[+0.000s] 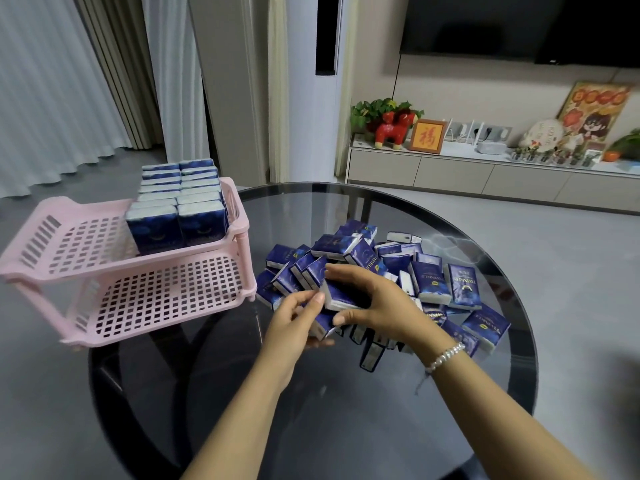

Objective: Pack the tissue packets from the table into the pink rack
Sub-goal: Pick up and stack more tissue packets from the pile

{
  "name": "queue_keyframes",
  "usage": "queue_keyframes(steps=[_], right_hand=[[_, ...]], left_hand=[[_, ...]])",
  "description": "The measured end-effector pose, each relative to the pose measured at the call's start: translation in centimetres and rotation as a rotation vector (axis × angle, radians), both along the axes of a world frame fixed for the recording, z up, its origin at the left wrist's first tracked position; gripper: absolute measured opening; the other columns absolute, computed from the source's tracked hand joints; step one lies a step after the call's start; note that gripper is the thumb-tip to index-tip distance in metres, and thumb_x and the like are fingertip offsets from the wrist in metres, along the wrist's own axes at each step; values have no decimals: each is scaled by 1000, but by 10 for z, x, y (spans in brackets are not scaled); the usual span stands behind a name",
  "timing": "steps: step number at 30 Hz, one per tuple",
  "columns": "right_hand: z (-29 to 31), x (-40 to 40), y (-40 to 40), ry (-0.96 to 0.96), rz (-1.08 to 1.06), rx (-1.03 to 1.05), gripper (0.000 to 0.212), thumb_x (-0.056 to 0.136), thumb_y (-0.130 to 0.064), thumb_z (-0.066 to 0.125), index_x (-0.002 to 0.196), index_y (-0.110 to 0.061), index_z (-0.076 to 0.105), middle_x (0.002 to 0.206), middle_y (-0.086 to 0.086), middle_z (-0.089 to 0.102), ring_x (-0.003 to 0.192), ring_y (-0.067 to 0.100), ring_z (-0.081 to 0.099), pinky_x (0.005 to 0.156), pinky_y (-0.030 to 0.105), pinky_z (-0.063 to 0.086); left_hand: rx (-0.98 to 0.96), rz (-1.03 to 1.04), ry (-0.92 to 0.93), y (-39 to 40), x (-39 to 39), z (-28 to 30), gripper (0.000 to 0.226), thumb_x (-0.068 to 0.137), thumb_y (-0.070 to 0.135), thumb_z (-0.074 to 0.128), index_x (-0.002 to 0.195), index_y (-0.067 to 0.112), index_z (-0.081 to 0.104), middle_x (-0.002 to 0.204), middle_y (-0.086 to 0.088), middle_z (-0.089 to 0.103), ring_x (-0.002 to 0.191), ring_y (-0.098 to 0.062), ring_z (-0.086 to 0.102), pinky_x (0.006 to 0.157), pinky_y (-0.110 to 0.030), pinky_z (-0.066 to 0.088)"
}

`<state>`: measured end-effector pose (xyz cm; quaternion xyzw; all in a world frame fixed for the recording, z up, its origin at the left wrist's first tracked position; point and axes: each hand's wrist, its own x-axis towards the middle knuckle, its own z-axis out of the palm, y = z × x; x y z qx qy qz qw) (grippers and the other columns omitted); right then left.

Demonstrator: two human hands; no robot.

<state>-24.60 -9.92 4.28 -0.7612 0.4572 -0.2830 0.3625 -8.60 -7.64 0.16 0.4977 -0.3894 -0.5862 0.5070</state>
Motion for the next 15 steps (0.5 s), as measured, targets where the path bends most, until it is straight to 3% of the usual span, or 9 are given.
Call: queue_keyframes(steps=[3,7,10,12,14,15], right_hand=[[0,0,2,2,39,39,89,67,-17,82,136,-42,31,128,-22,52,123,-11,43,106,17,35],[0,-1,4,-30,104,105,98,68,-6,80,140,-38,23,140,-15,42,125,-7,44,104,18,39],[3,1,7,33,16,-39,91,68,-18,82,138,-39,28,136,-22,39,125,-9,39,102,9,32],[3,0,7,95,-91,-181,82,67,-31,81,137,-35,38,138,-20,38,128,-1,33,105,14,28],[1,-1,7,54,-156,-160,75,69,-35,78,136,-30,45,139,-12,44,128,4,37,107,22,32],[0,-2,7,-5,-163,-112,71,71,-34,76,135,-30,46,137,-11,48,125,3,43,104,19,36]], left_hand=[[39,-33,20,1,0,-1,37,77,47,66,103,20,64,98,-10,60,84,-20,63,67,-35,56],[65,-57,19,-1,3,-4,31,79,33,72,105,20,62,108,-10,67,92,-20,63,79,-36,48],[46,-23,10,-3,5,-6,23,83,25,66,105,20,62,110,-13,66,91,-22,63,78,-38,47],[14,-16,56,-4,8,-4,19,90,14,57,108,18,62,109,-13,66,87,-20,62,73,-35,47],[-27,-24,67,-4,11,-2,24,91,12,54,113,18,62,110,-11,67,90,-18,62,72,-31,47],[-48,-30,64,-4,11,-3,27,91,10,54,115,19,61,112,-11,67,91,-18,62,72,-30,47]])
